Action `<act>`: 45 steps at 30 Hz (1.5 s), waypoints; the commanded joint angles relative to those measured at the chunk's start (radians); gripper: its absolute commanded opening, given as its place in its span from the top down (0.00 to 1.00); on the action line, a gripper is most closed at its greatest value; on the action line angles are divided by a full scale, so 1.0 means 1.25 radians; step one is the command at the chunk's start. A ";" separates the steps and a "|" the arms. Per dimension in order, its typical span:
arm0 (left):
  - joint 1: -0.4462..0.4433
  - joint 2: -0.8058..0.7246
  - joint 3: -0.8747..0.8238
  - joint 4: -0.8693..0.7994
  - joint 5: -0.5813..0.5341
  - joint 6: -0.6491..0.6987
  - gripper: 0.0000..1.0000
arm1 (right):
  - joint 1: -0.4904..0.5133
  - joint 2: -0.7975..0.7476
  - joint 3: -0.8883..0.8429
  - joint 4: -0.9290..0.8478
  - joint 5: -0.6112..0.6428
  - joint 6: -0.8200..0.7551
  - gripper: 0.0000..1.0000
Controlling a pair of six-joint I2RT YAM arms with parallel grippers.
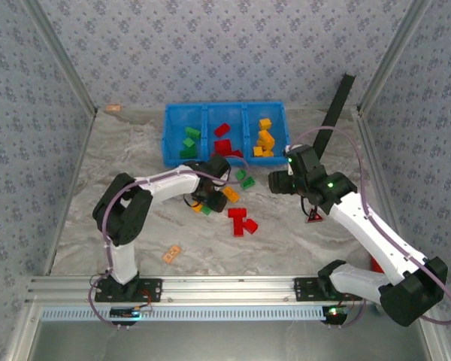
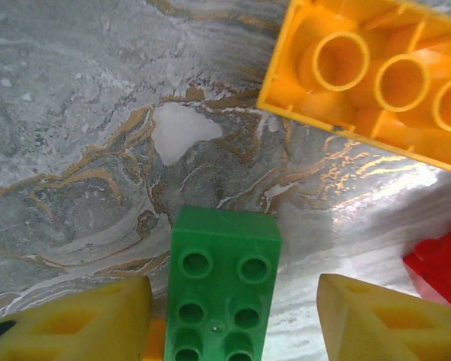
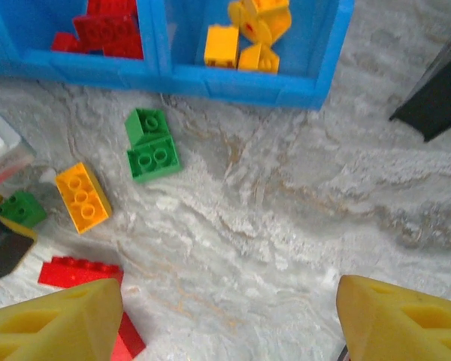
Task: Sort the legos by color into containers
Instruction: Pick up the lego from the center of the table, then place the lego in the container.
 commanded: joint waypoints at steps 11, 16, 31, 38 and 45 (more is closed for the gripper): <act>-0.004 0.030 0.017 -0.043 0.017 -0.035 0.67 | -0.005 0.021 -0.015 0.042 -0.076 0.012 0.22; 0.007 -0.025 0.030 -0.057 0.019 -0.037 0.70 | -0.002 0.066 -0.004 0.076 -0.109 -0.011 0.22; 0.255 -0.143 0.253 -0.081 0.066 -0.029 0.69 | 0.134 0.325 0.087 0.218 -0.121 -0.156 0.23; 0.314 0.034 0.424 -0.107 0.065 -0.014 0.69 | 0.182 0.498 0.215 0.171 -0.081 -0.184 0.23; 0.354 0.176 0.534 -0.118 0.087 -0.027 0.69 | 0.206 0.592 0.269 0.156 -0.071 -0.187 0.23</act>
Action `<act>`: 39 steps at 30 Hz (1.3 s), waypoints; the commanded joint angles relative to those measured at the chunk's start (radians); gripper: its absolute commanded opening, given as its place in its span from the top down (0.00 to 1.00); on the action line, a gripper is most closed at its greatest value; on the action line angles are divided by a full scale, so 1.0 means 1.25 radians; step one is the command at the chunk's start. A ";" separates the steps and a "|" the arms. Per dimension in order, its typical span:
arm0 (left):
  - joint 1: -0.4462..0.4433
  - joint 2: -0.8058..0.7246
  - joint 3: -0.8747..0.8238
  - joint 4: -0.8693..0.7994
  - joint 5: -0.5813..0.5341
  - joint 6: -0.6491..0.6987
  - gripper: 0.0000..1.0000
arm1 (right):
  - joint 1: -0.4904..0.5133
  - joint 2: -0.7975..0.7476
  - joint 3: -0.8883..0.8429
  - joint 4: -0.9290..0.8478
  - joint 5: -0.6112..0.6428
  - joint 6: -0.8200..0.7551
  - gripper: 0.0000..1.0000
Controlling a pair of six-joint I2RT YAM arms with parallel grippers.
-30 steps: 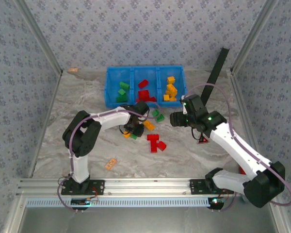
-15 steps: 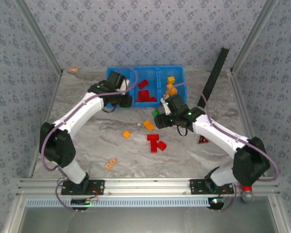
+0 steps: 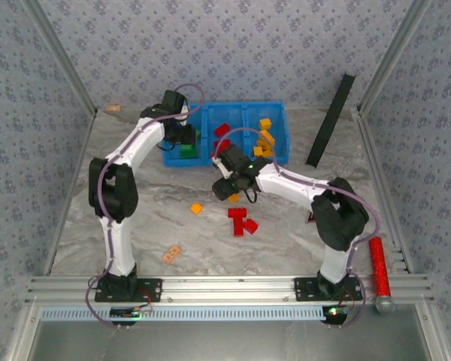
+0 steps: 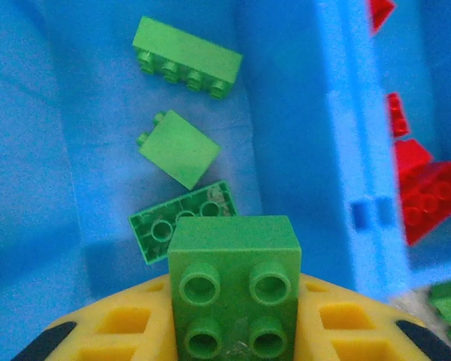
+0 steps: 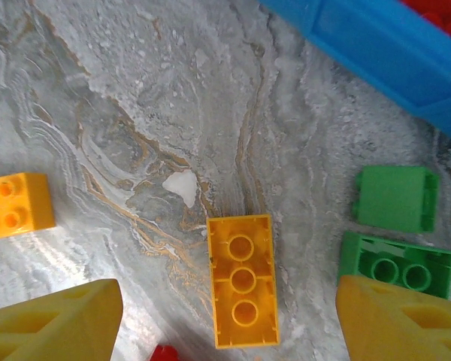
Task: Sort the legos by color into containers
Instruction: Place the lego in the container, then pick up the lego from the center of the table.
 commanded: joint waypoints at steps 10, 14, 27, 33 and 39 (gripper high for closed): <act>0.013 0.128 0.132 -0.042 0.046 -0.008 0.62 | 0.011 0.096 0.080 -0.049 0.032 -0.020 0.23; 0.013 0.133 0.132 -0.042 0.047 -0.007 0.56 | 0.010 0.109 0.075 -0.055 0.039 -0.020 0.24; 0.012 0.068 0.152 -0.069 0.067 0.000 0.41 | 0.002 0.149 0.072 -0.049 0.032 -0.017 0.32; 0.000 -0.057 0.117 -0.095 0.071 0.010 0.38 | -0.014 0.170 0.068 -0.041 0.019 -0.017 0.39; -0.022 -0.220 -0.028 -0.080 0.055 0.009 0.36 | -0.022 0.186 0.068 -0.044 0.002 -0.014 0.58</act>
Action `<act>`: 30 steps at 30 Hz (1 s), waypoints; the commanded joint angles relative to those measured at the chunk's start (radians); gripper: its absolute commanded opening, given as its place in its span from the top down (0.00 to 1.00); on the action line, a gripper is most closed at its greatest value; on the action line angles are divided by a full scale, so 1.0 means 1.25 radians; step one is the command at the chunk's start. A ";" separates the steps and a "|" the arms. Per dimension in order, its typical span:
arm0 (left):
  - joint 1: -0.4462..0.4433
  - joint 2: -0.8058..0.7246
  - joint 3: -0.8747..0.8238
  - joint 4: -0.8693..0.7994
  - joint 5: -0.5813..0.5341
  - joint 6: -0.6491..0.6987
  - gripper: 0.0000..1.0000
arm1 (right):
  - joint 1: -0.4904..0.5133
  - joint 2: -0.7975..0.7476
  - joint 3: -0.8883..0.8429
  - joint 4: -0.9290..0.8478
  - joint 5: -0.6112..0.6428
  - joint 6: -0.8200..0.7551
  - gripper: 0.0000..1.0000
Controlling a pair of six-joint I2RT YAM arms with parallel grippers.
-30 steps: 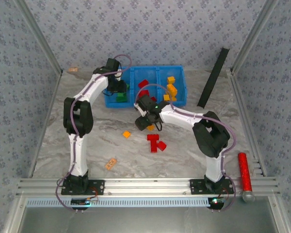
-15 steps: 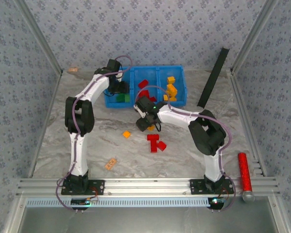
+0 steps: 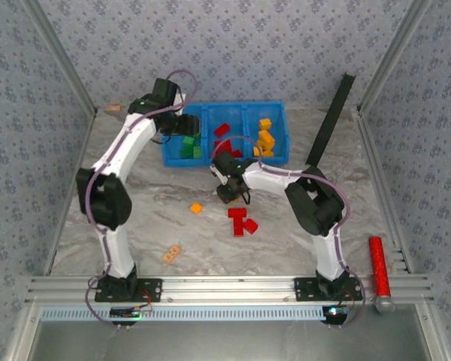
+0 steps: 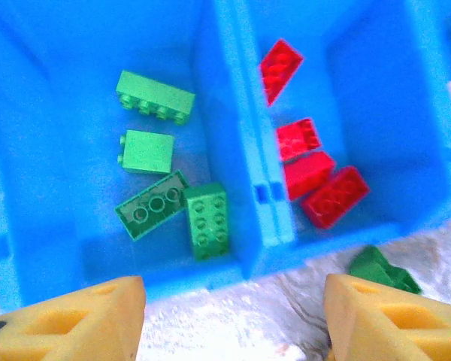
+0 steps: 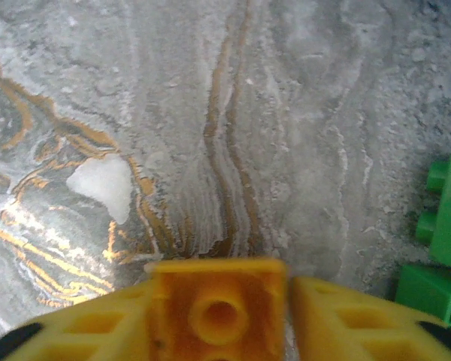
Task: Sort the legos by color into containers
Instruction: Pick up the lego from the center of the table, then place the lego in the container.
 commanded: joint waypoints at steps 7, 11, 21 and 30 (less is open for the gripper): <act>-0.025 -0.280 -0.304 -0.012 -0.033 0.004 0.33 | -0.007 -0.024 -0.014 -0.047 0.004 0.007 0.71; -0.049 -0.388 -0.456 -0.014 -0.045 0.003 0.33 | -0.021 -0.093 -0.009 -0.101 -0.014 0.009 0.72; -0.149 -0.402 -0.667 0.088 -0.047 -0.026 0.32 | -0.153 -0.235 0.093 -0.179 -0.004 0.002 0.72; -0.215 -0.291 -0.671 0.170 -0.072 -0.022 0.32 | -0.265 -0.143 0.229 -0.161 0.022 -0.012 0.71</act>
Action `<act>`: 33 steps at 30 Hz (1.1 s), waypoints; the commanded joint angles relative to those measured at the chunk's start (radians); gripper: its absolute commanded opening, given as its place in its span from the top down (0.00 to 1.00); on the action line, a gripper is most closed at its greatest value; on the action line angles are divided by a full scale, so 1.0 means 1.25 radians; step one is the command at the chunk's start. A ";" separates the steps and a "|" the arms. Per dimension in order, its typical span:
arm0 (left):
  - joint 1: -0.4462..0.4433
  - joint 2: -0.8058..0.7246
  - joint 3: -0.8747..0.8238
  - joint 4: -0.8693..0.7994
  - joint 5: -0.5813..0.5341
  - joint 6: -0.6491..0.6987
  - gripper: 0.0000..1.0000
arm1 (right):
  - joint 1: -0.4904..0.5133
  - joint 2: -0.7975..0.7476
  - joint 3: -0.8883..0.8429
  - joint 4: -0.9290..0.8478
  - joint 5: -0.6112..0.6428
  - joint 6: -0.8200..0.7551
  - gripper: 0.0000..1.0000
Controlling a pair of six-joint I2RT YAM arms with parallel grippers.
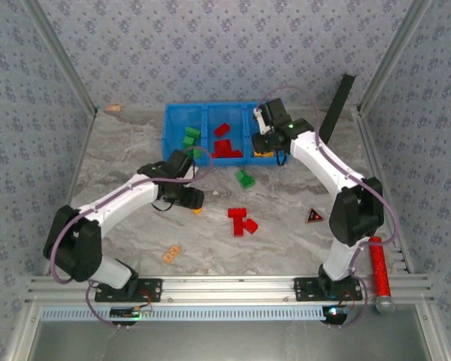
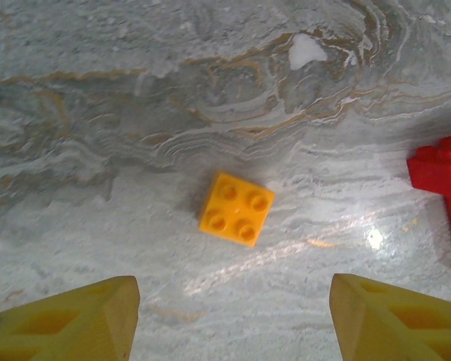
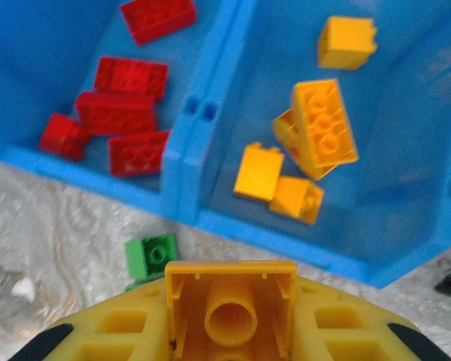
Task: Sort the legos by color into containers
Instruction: Place the lego in the container.
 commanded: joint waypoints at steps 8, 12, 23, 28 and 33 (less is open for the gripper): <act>-0.040 0.120 0.033 0.036 -0.047 -0.006 0.32 | -0.029 0.177 0.141 -0.006 0.036 -0.045 0.71; -0.045 0.144 0.037 0.034 -0.059 -0.003 0.32 | -0.043 0.223 0.170 0.001 0.038 -0.047 0.71; -0.047 0.206 0.052 0.042 -0.063 0.003 0.33 | -0.062 0.291 0.174 0.024 0.045 -0.034 0.65; -0.048 0.225 0.062 0.043 -0.072 -0.002 0.33 | -0.065 0.285 0.166 0.031 0.033 -0.032 0.57; -0.048 0.247 0.073 0.043 -0.063 0.006 0.35 | -0.065 0.274 0.164 0.035 0.028 -0.031 0.49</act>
